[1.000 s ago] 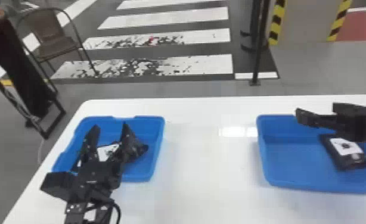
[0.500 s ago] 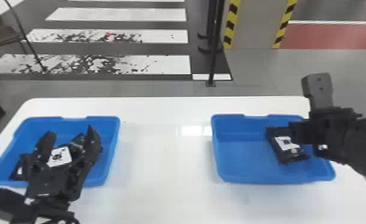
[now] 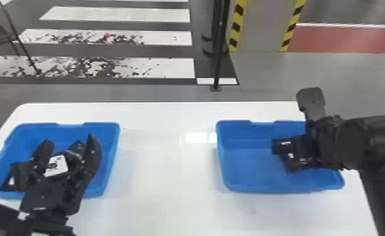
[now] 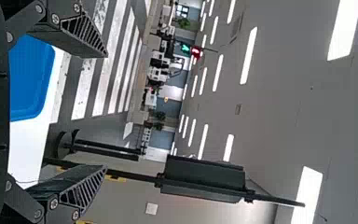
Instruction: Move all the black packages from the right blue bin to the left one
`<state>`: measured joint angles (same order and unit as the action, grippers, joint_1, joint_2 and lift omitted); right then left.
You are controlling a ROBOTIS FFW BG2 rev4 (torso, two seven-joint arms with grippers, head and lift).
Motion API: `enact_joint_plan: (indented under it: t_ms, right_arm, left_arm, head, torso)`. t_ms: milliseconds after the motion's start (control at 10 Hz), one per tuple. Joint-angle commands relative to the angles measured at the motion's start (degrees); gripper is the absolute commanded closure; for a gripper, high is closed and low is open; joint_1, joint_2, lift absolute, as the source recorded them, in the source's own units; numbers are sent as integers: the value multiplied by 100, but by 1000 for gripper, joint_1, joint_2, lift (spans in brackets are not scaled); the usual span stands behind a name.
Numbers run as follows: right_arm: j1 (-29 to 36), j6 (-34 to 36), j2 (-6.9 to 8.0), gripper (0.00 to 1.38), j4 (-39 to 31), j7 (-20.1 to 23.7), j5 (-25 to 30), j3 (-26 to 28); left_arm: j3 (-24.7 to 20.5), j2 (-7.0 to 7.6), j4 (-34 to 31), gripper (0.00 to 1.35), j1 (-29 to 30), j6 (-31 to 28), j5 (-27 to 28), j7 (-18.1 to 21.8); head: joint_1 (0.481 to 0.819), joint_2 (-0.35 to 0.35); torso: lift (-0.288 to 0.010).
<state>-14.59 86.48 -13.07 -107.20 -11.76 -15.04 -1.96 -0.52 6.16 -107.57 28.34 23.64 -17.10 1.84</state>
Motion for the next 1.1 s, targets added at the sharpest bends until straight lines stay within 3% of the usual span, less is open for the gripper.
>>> enact_joint_plan:
  t_ms: [0, 1000]
  right_arm:
    - [-46, -28, 6, 182, 222, 7, 30, -9]
    - [-144, -155, 24, 186, 855, -169, -96, 36]
  left_arm:
    - [18, 8, -7, 209, 7, 13, -26, 1]
    - [30, 8, 7, 209, 63, 27, -72, 62]
  head:
    - [695, -40]
    - [695, -64]
  torso:
    - [-154]
    - [-154]
